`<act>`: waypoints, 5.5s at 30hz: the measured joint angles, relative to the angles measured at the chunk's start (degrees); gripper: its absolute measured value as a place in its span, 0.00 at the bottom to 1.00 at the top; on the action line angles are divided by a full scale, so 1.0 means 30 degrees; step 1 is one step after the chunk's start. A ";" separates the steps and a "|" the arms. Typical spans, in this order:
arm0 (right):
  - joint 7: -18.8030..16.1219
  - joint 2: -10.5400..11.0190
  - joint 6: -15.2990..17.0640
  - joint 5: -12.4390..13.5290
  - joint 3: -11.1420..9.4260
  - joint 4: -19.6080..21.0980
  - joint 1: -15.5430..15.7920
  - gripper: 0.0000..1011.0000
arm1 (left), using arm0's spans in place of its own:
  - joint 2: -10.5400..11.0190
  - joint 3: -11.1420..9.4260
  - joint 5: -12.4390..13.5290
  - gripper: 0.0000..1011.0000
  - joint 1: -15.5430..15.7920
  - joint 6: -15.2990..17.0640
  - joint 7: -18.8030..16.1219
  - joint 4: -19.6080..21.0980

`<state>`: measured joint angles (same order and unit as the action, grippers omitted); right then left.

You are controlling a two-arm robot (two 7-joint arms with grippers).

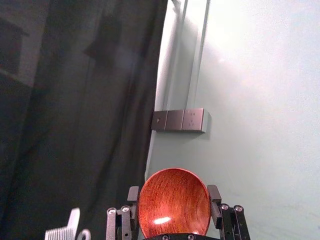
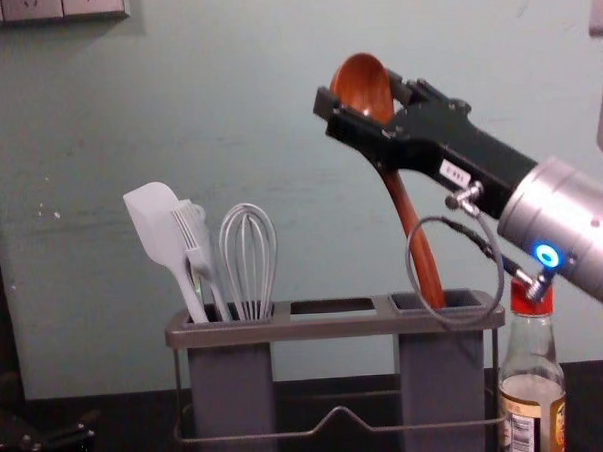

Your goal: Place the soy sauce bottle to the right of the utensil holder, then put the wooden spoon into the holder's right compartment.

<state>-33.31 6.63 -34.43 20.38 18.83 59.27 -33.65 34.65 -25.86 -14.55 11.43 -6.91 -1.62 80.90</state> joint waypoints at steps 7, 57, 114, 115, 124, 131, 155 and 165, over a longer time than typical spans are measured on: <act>-0.0120 -0.0155 -0.0630 -0.0155 -0.0156 -0.0776 0.0538 0.83 | 0.0000 0.0000 0.0000 0.99 0.0000 0.0000 0.0000 0.0000; -0.0779 -0.0457 -0.1688 -0.0194 -0.0909 -0.1938 0.1862 0.99 | 0.0000 0.0000 0.0001 0.99 0.0000 -0.0001 0.0000 0.0000; 0.8258 0.2341 0.5127 -0.8928 -0.6569 0.6814 0.7526 0.99 | 0.0000 -0.0001 0.0000 0.99 0.0000 0.0000 0.0000 0.0000; 0.8318 0.2462 0.5208 -0.9247 -0.6445 0.6758 0.7528 0.99 | 0.0000 0.0000 -0.0001 0.99 -0.0001 0.0000 0.0000 0.0000; 0.8911 0.3569 0.5606 -1.2110 -0.5151 0.5797 0.7271 0.99 | 0.0000 -0.0001 0.0000 0.99 0.0000 0.0000 0.0000 0.0000; 0.8799 0.3864 0.6254 -1.2548 -0.4534 0.5189 0.7192 0.99 | 0.0000 0.0000 0.0001 0.99 0.0000 0.0000 -0.0001 0.0000; 0.8351 0.2502 0.7739 -0.9085 -0.5646 0.4204 0.7433 0.99 | 0.0000 0.0000 0.0000 0.99 0.0000 0.0000 0.0000 0.0000; 0.8230 0.2498 0.7922 -0.8895 -0.5580 0.4206 0.7395 0.99 | 0.0000 -0.0001 0.0001 0.99 0.0000 0.0000 0.0000 0.0000</act>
<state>-8.62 14.12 -10.66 -6.31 2.09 71.89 -11.46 34.64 -25.86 -14.55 11.43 -6.91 -1.62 80.90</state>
